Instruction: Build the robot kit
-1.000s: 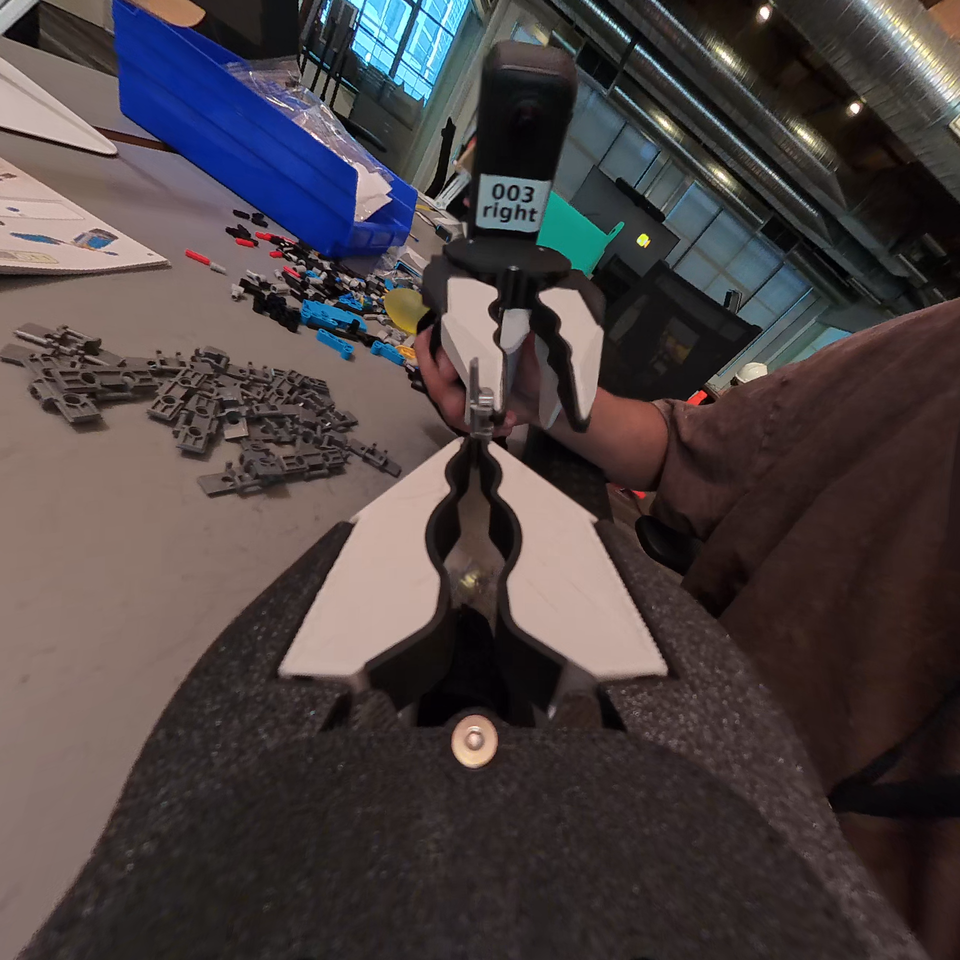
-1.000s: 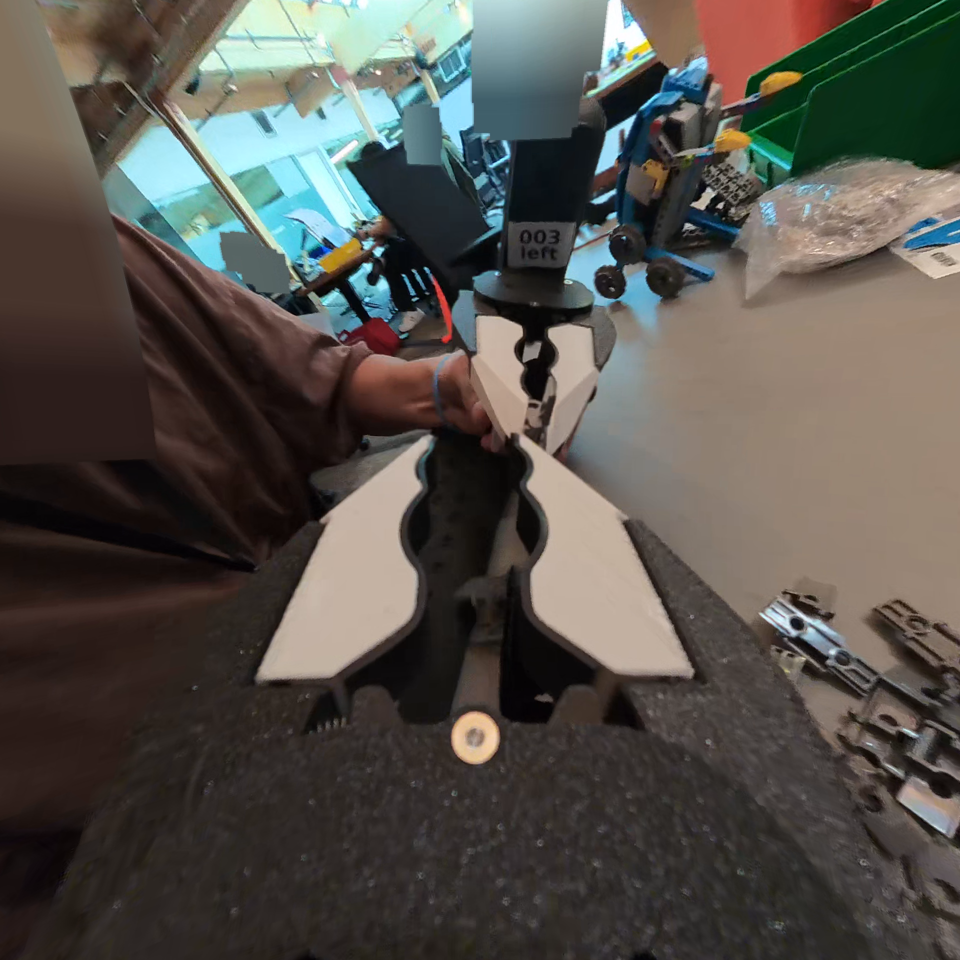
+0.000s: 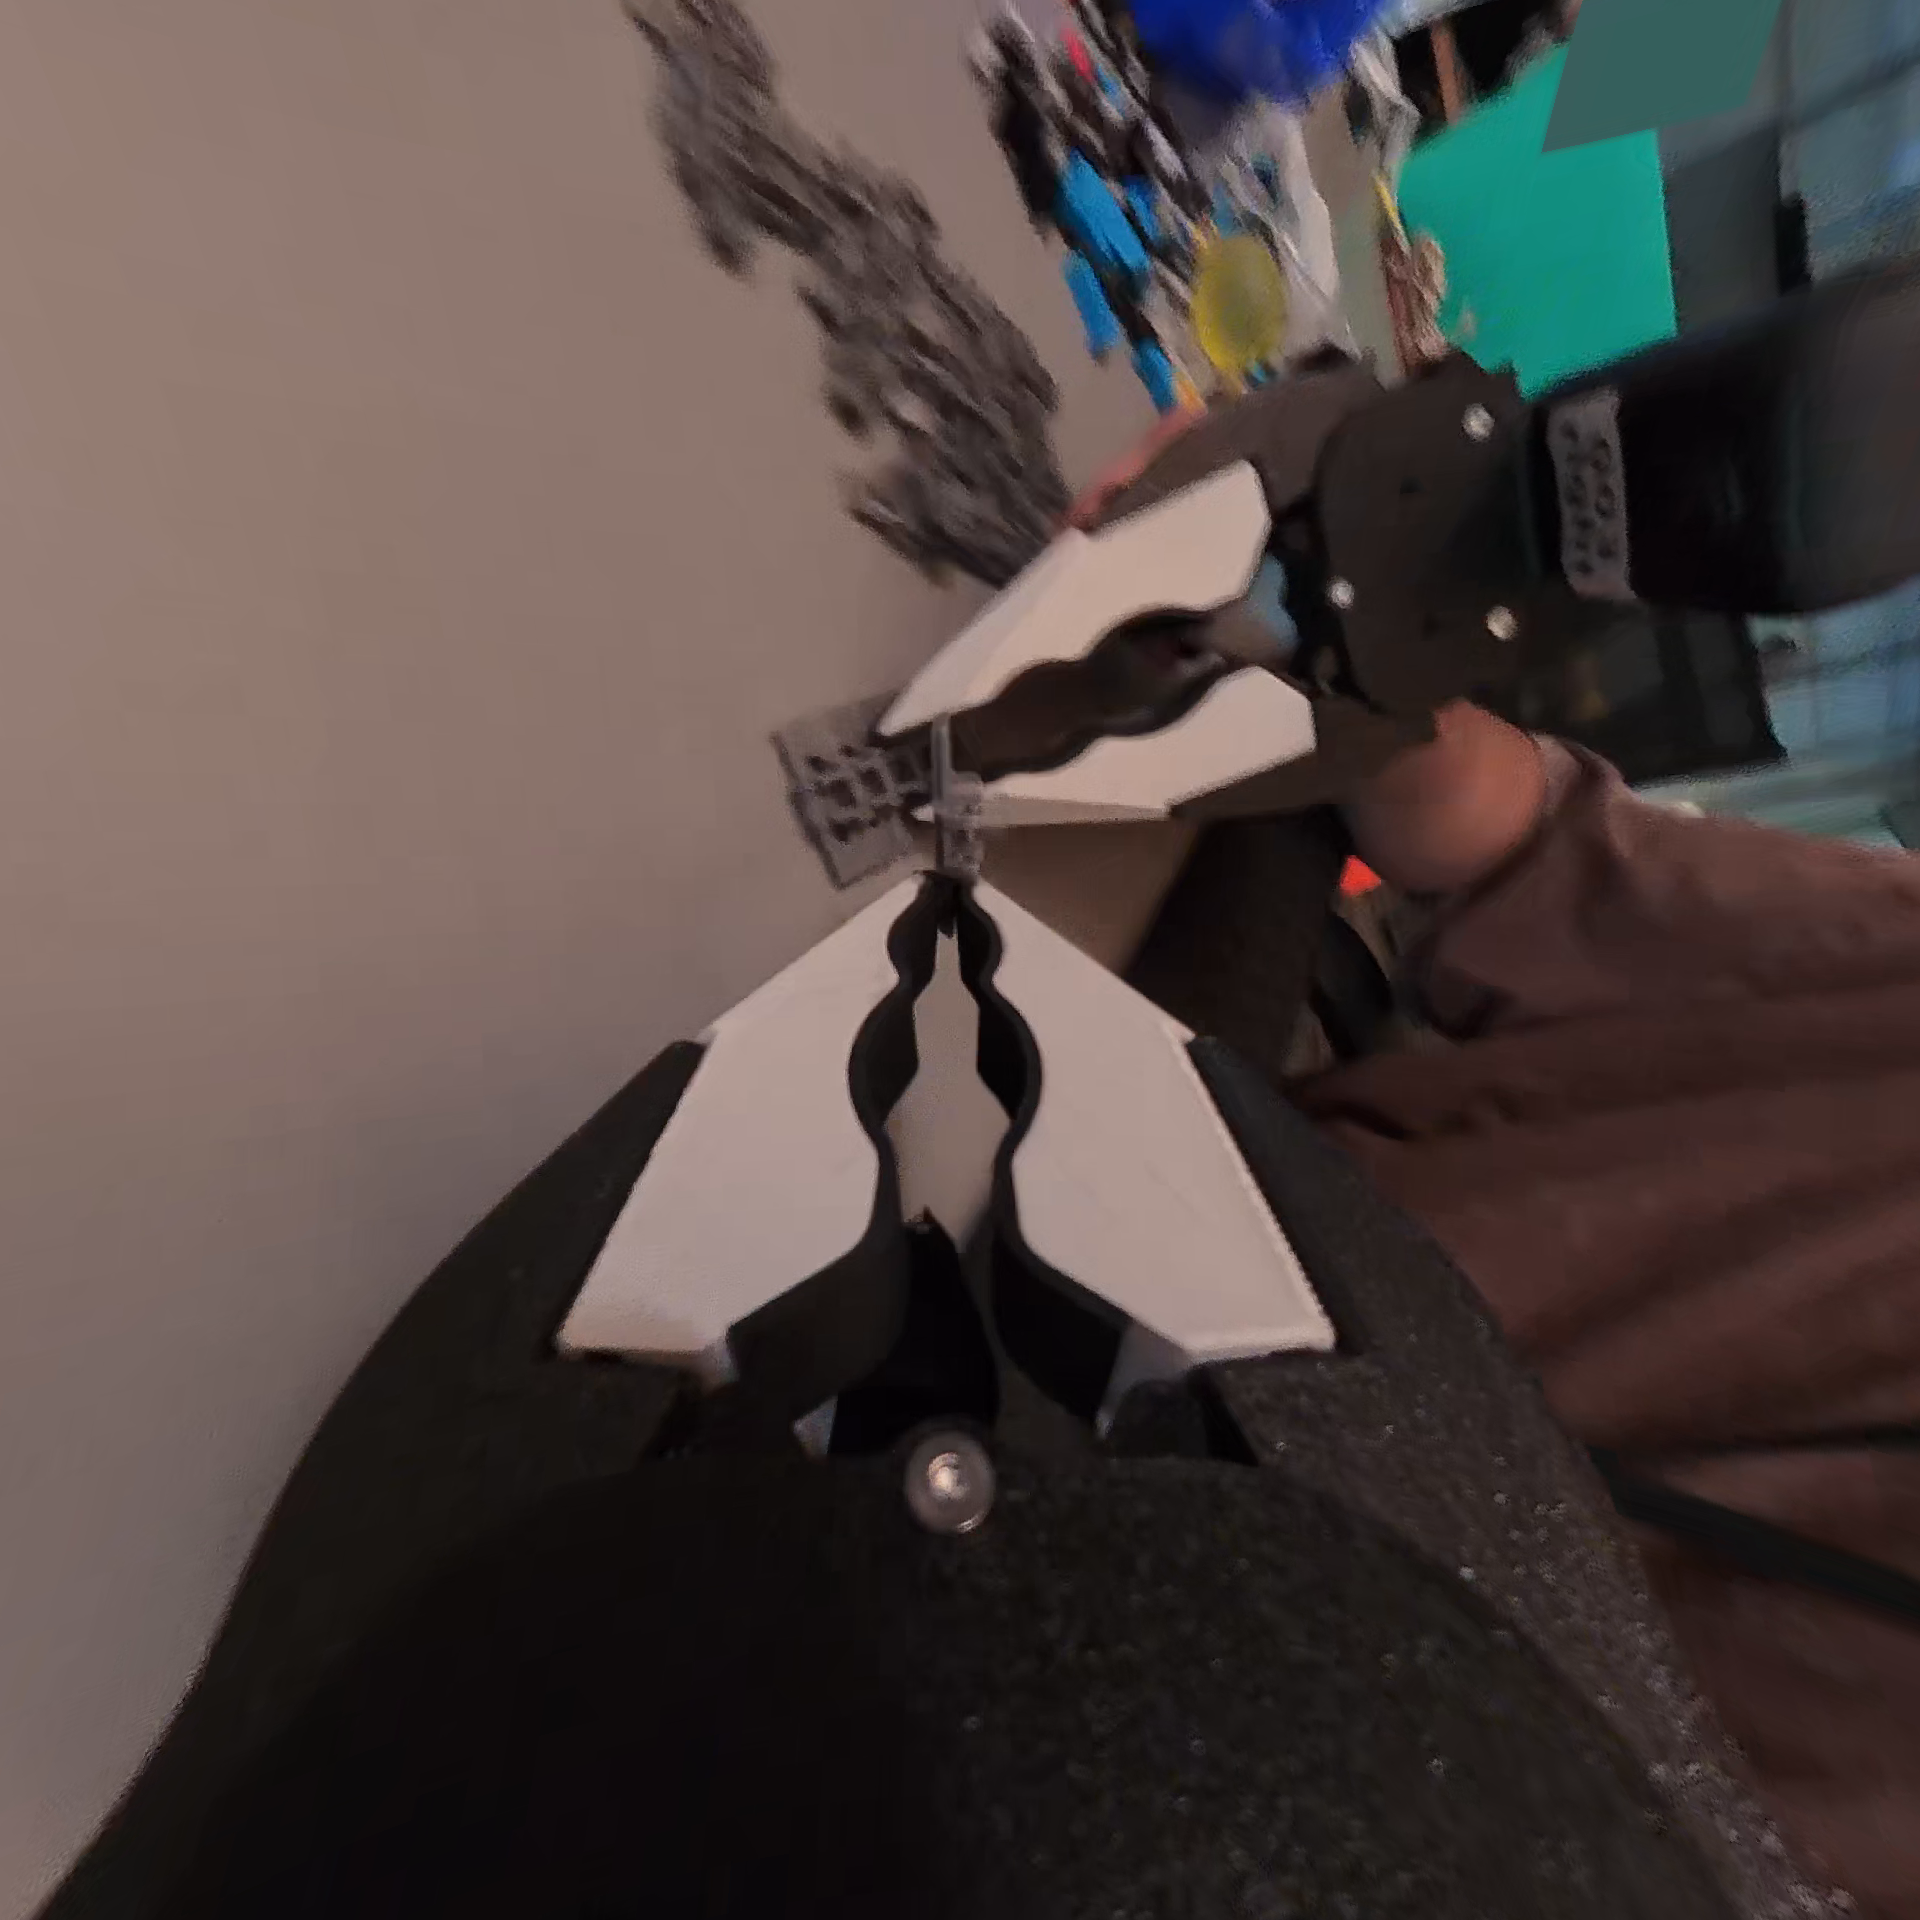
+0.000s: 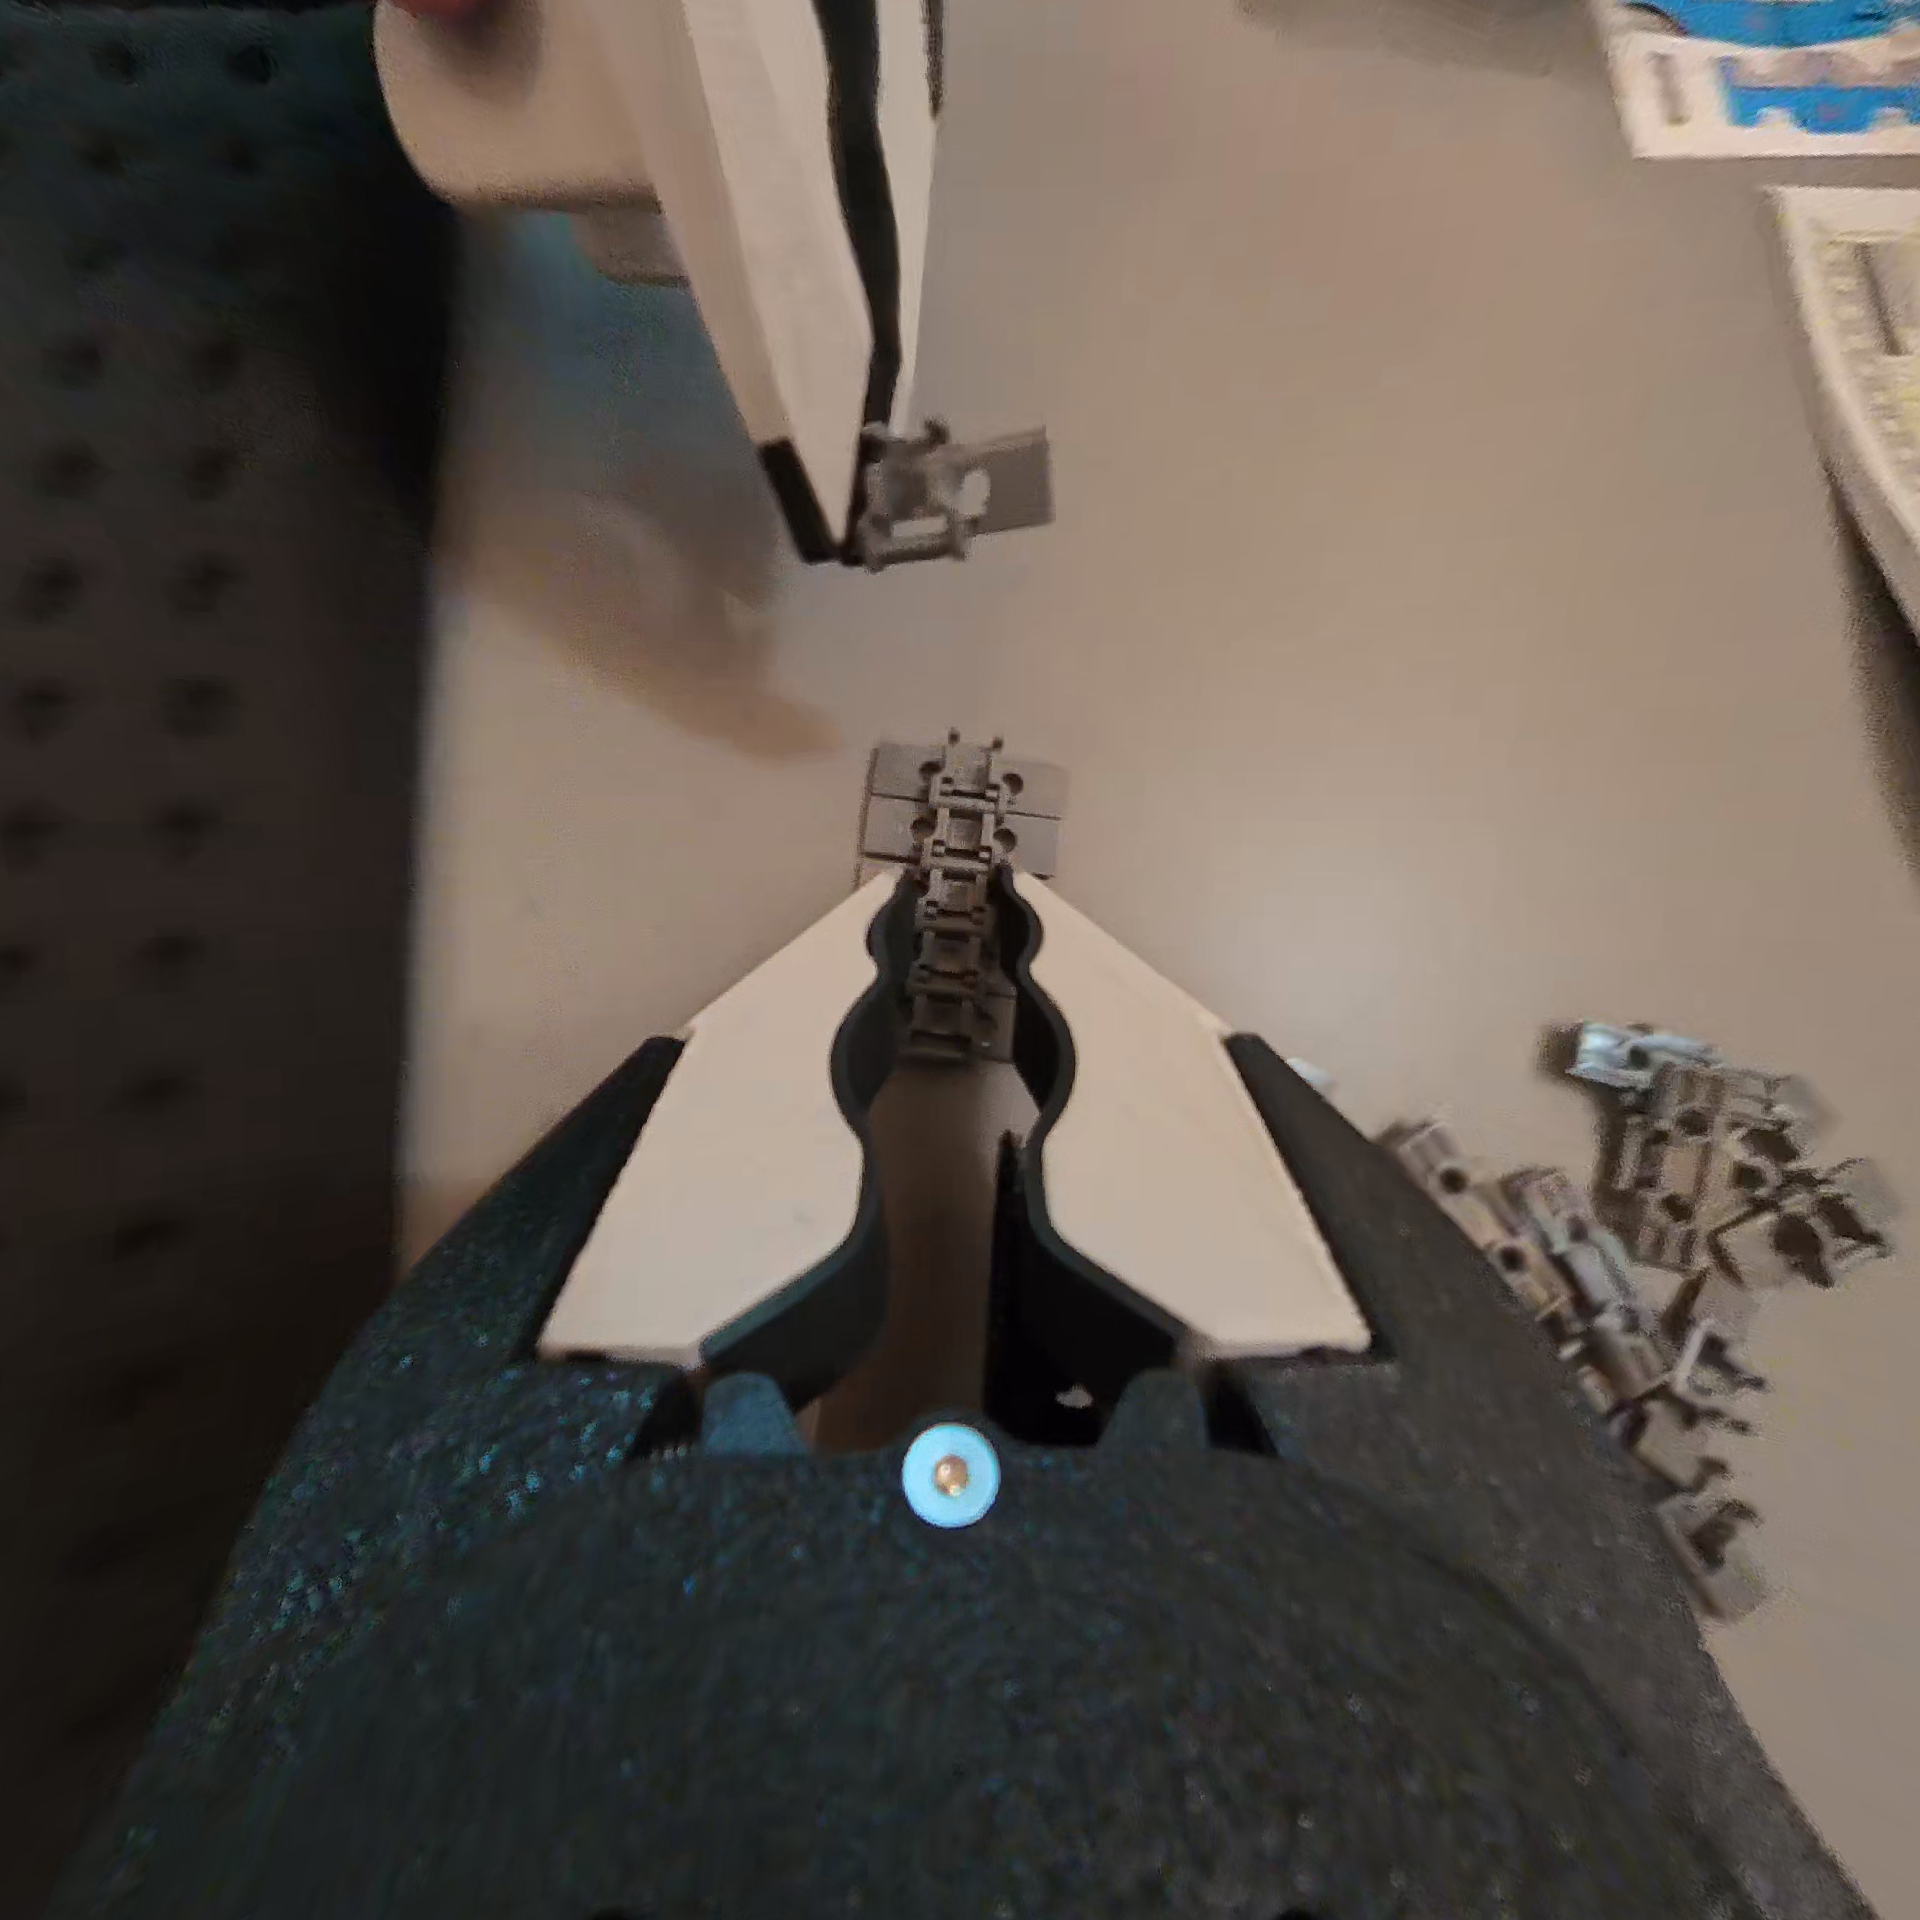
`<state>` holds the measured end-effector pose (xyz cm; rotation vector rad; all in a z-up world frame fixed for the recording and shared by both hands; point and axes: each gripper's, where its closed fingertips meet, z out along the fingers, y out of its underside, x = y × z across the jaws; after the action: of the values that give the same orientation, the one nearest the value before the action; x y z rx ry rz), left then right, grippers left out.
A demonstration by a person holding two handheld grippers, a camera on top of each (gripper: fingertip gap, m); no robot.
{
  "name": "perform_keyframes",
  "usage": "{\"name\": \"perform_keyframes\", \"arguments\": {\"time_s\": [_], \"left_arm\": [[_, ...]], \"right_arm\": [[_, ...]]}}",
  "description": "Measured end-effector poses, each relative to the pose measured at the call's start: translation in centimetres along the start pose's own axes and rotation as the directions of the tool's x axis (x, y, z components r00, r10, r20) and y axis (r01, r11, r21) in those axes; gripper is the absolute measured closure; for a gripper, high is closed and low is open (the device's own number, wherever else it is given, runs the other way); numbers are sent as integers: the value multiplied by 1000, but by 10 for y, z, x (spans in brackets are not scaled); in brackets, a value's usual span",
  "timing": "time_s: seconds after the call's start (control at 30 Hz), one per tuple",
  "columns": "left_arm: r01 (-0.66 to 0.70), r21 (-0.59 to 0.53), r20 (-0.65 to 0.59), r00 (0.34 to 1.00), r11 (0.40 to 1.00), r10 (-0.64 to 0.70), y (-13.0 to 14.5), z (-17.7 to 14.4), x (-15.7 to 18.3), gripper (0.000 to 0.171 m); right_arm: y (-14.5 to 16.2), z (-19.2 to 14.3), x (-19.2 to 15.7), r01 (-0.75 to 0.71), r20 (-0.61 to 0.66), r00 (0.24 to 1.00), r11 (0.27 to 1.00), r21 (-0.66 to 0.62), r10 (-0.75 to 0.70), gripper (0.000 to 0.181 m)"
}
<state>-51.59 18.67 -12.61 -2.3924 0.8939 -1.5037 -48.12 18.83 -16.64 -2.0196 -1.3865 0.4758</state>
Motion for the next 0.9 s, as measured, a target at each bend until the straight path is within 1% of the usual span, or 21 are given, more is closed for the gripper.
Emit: {"name": "perform_keyframes", "arguments": {"time_s": [0.07, 0.1, 0.17, 0.23, 0.3, 0.33, 0.37, 0.43, 0.5, 0.57, 0.67, 0.73, 0.8, 0.9], "left_arm": [[18, 43, 74, 997, 999, -21, -22, -9, -29, 169], [13, 39, 115, 993, 999, -18, -27, -12, -42, 169], [2, 29, 151, 988, 1000, -6, -33, -12, -55, 169], [24, 33, 98, 995, 999, -27, -35, -9, -53, 169], [68, 40, 38, 997, 997, -69, -36, -3, -48, 169], [90, 32, 35, 995, 995, -91, -35, 0, -50, 169], [113, 23, 33, 993, 993, -113, -33, 3, -52, 169], [152, 16, 29, 988, 988, -152, -31, 7, -55, 169], [156, -2, 36, 987, 988, -156, -26, 11, -54, 169], [145, -41, 50, 989, 989, -143, -18, 15, -51, 169], [109, -53, 84, 991, 993, -104, -15, 17, -46, 169], [82, -67, 114, 991, 994, -74, -15, 18, -45, 168], [88, -78, 127, 989, 993, -78, -17, 18, -46, 166], [48, -56, 188, 982, 997, -36, -23, 15, -52, 168]], "right_arm": [[-9, 10, 20, -67, -6, 998, 998, 4, 67, 166], [-14, 14, 28, -95, -12, 995, 995, 4, 95, 166], [-26, 13, 38, -143, -14, 990, 989, 41, 143, 157], [-38, 9, 37, -130, 15, 992, 986, 105, 129, 151], [-41, 13, 35, -16, -7, 1000, 993, 117, 16, 143], [-40, 18, 38, 43, -49, 998, 994, 100, -38, 144], [-40, 22, 42, 72, -94, 993, 994, 78, -65, 145], [-38, 30, 43, 95, -120, 989, 995, 43, -89, 148], [-38, 32, 39, 104, -109, 989, 993, 48, -98, 154], [-40, 28, 36, 113, -106, 989, 992, 64, -106, 156], [-39, 25, 32, 100, -92, 991, 993, 66, -94, 154], [-34, 28, 31, 80, -77, 994, 996, 49, -76, 149], [-30, 31, 30, 62, -70, 996, 997, 36, -60, 151], [-28, 30, 30, 17, -52, 999, 999, 34, -16, 151]]}}
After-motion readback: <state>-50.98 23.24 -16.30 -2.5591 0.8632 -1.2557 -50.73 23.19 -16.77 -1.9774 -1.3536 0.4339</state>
